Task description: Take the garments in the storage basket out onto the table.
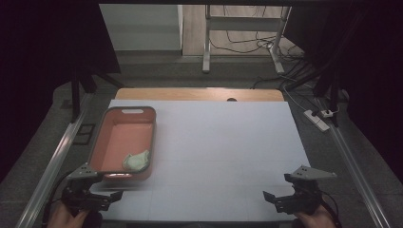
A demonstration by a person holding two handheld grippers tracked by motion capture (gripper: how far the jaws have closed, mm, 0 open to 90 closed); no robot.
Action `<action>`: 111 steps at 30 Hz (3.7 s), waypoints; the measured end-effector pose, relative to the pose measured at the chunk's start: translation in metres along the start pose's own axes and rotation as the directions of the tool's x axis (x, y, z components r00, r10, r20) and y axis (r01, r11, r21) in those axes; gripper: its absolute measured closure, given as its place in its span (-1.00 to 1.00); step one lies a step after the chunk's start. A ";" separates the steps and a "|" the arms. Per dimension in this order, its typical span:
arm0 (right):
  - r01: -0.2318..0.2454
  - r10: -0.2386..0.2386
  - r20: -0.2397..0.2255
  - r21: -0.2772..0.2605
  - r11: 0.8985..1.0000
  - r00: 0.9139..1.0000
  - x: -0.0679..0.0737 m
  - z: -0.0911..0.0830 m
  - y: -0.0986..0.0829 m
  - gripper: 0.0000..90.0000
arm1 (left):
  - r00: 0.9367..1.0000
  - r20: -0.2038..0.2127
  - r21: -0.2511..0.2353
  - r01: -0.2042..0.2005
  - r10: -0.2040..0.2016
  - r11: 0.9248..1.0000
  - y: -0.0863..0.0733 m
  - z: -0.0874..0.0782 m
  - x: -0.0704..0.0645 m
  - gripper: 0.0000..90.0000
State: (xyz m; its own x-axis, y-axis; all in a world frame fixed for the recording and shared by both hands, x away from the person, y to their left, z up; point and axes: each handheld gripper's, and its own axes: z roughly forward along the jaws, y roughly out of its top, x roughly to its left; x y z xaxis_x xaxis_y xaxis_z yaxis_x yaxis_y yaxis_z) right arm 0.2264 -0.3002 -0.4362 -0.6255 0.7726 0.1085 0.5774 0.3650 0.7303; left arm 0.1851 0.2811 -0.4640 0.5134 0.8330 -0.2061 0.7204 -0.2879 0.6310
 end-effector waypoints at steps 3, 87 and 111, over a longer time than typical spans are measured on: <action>0.003 -0.003 -0.002 0.004 1.000 1.000 0.000 0.000 0.000 -1.00 | 1.000 0.027 -0.018 0.003 -0.002 1.000 0.001 -0.001 0.000 -0.99; 0.062 -0.061 -0.021 0.061 0.996 0.998 0.006 0.006 0.001 -1.00 | 0.982 -0.104 0.082 -0.152 0.160 0.985 0.092 0.056 0.034 -1.00; 0.078 -0.077 -0.019 0.071 0.994 0.997 0.006 0.007 0.001 -1.00 | 0.949 -0.001 0.204 -0.310 0.317 0.929 0.130 0.091 0.051 -1.00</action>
State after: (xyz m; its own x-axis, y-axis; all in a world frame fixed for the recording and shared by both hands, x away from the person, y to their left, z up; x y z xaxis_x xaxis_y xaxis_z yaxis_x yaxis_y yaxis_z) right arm 0.2270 -0.2912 -0.4392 -0.6781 0.7321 0.0651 0.5627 0.4601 0.6868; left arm 0.3472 0.2427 -0.4603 0.7146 0.6995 0.0051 0.6050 -0.6217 0.4974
